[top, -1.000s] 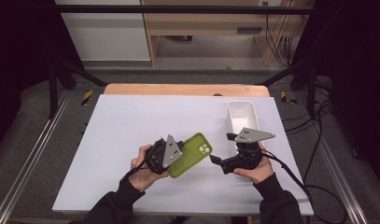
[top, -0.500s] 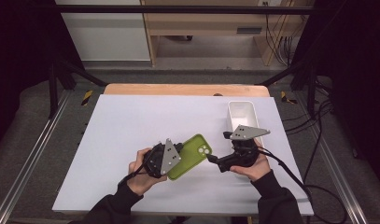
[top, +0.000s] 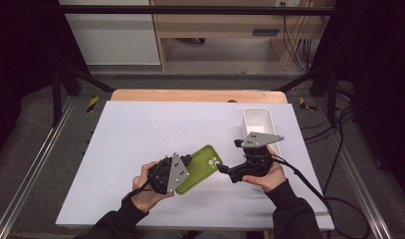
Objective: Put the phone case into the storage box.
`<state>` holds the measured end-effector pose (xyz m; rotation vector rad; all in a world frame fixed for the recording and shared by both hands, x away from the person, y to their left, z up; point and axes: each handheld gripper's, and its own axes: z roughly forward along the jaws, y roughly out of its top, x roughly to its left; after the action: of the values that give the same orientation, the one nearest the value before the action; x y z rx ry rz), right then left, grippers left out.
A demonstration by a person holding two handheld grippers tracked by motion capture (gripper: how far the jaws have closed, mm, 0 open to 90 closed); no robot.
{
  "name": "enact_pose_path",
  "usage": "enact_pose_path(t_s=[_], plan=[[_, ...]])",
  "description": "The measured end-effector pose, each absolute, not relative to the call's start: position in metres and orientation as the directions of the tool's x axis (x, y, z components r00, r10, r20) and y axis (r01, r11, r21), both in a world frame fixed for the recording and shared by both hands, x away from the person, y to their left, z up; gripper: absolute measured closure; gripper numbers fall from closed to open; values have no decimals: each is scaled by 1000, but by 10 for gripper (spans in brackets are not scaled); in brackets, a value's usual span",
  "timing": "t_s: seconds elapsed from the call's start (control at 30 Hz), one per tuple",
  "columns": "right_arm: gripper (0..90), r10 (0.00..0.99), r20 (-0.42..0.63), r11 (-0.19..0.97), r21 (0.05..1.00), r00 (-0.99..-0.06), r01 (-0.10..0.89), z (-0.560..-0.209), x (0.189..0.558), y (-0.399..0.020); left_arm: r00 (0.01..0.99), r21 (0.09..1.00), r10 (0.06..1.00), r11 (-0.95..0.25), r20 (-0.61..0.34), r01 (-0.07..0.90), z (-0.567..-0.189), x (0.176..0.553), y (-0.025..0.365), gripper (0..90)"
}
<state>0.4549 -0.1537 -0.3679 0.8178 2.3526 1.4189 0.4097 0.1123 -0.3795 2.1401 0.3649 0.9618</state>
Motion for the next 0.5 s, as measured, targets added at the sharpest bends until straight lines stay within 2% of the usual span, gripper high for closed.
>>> enact_pose_path(t_s=[0.5], plan=[[13, 576, 66, 370, 868, -815, 331, -364, 458, -148, 666, 721, 507, -690, 547, -66, -381, 402, 113, 878]])
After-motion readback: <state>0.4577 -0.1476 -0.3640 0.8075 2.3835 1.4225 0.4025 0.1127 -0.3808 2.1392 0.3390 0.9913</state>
